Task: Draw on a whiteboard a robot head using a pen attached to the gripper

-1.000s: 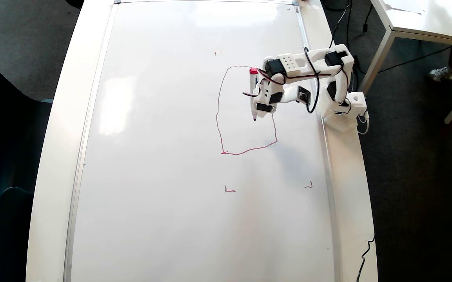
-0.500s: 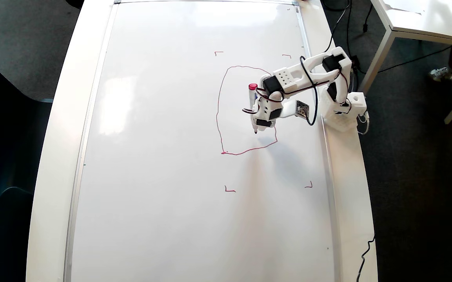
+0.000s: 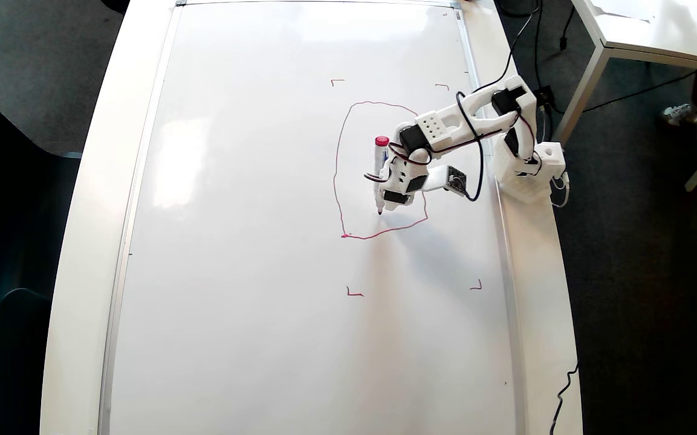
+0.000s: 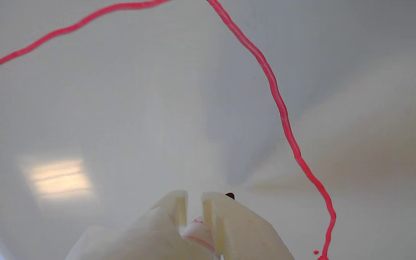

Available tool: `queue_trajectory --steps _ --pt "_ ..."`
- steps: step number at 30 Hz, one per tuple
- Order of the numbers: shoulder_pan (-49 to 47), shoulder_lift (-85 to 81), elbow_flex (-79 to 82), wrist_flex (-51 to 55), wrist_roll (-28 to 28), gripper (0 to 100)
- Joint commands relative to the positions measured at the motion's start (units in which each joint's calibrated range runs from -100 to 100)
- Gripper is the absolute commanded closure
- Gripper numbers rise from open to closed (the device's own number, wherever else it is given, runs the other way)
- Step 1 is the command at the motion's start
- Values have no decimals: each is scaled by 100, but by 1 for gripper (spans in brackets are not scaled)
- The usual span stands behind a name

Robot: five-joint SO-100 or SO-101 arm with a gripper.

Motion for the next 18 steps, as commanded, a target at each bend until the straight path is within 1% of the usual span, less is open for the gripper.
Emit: queue_trajectory --steps 1,5,18 --pt "30 143 -462 -33 -28 99" --pt "23 302 -762 -94 -28 99" --pt "-7 747 -807 -112 -28 99"
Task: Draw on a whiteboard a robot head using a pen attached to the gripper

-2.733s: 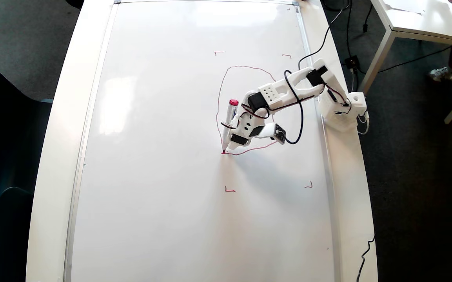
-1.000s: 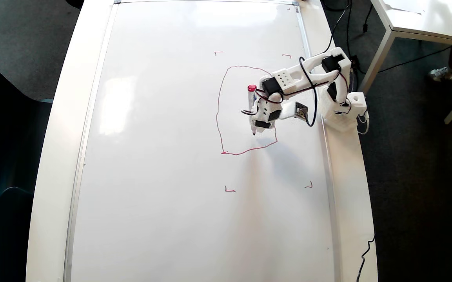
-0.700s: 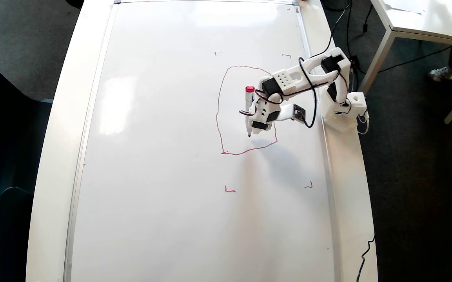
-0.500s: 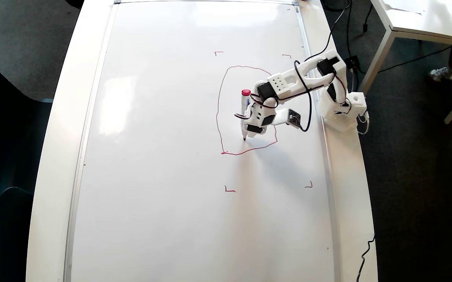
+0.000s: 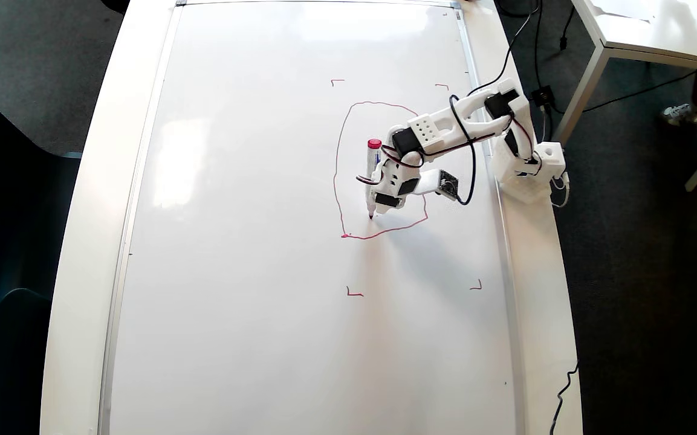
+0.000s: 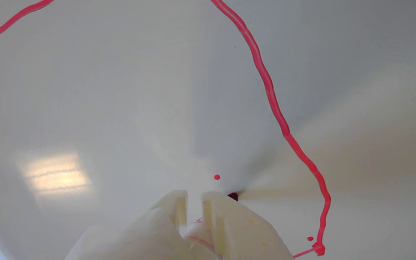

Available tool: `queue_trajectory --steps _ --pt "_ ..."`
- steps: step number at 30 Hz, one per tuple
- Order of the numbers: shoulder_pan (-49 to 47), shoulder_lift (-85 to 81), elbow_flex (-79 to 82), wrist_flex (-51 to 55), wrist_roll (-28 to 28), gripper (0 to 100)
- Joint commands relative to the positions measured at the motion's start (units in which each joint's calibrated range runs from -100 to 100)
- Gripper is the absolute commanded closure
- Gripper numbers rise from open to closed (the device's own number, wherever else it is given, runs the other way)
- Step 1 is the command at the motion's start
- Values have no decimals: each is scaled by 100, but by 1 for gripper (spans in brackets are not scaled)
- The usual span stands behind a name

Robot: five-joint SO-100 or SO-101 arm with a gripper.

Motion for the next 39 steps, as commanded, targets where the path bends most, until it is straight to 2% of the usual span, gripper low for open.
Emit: queue_trajectory --steps 1,12,18,25,36,39 --pt "-44 178 -176 -61 -17 99" --pt "15 489 -975 -61 -17 99" --pt "155 464 -966 -61 26 99" --pt "648 405 -903 -52 332 99" --pt "795 363 -776 139 353 99" --pt "773 -73 -295 252 353 99"
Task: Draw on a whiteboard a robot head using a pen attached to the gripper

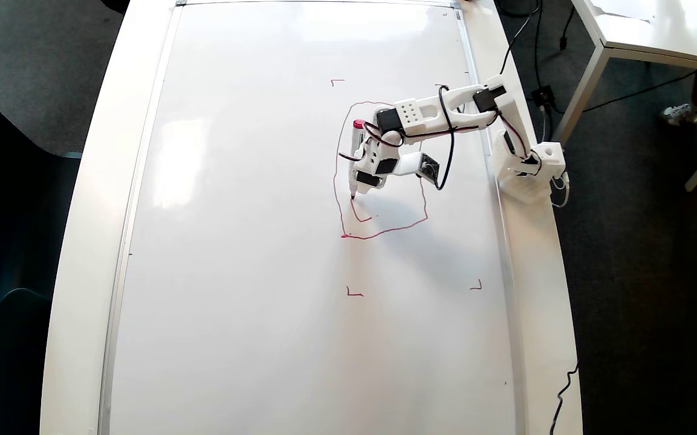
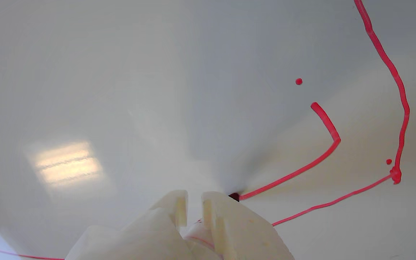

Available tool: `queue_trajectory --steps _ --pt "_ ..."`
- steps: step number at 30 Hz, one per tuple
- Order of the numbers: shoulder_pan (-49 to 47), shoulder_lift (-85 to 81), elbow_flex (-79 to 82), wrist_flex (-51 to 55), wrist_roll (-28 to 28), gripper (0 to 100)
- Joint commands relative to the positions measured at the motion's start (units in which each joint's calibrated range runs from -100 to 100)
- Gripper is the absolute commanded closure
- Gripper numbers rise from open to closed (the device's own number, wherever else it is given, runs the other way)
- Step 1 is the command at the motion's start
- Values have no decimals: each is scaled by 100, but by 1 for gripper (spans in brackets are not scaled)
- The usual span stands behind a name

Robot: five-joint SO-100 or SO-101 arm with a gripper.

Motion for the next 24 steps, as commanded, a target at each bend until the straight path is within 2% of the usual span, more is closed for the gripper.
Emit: queue_trajectory --steps 1,8,24 --pt "19 -623 609 124 31 99" --pt "-17 -1176 1490 98 31 99" --pt "-695 -1176 1481 98 -141 99"
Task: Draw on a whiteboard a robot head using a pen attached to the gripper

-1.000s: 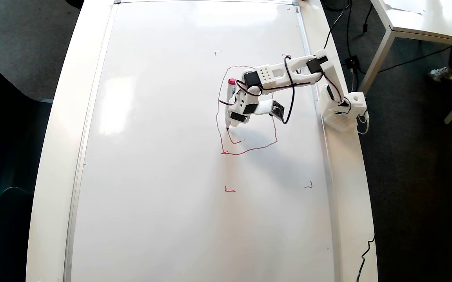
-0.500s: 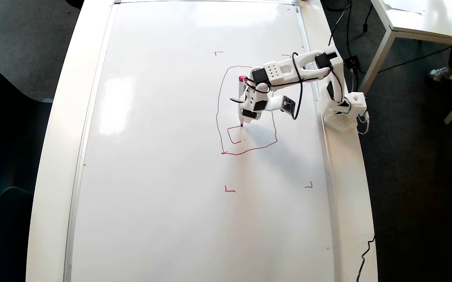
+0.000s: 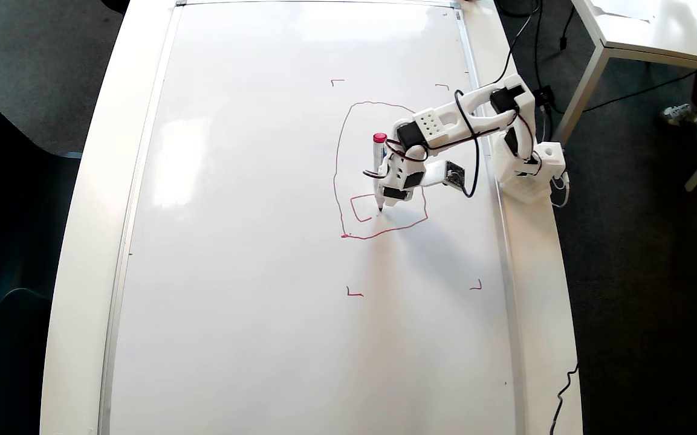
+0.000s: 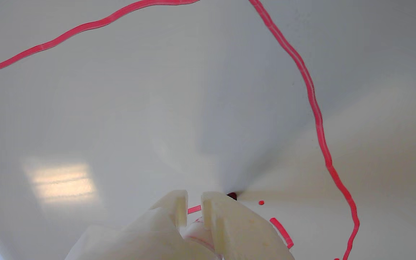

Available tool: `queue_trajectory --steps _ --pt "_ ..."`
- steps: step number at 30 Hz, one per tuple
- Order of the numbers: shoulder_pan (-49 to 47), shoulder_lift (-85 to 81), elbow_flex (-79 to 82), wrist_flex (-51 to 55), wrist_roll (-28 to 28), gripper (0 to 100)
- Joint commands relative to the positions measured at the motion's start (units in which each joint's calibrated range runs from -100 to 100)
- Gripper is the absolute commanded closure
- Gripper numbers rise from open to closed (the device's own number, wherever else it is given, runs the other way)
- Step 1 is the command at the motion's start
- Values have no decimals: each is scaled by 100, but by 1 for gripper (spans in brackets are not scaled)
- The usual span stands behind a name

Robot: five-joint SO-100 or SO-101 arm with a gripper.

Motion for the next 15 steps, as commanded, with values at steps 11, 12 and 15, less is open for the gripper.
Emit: queue_trajectory --steps 11,12,15 --pt "-231 -210 -54 39 -19 99" --pt "-209 -194 -63 -39 -19 99" --pt "-194 -34 -118 -352 -19 99"
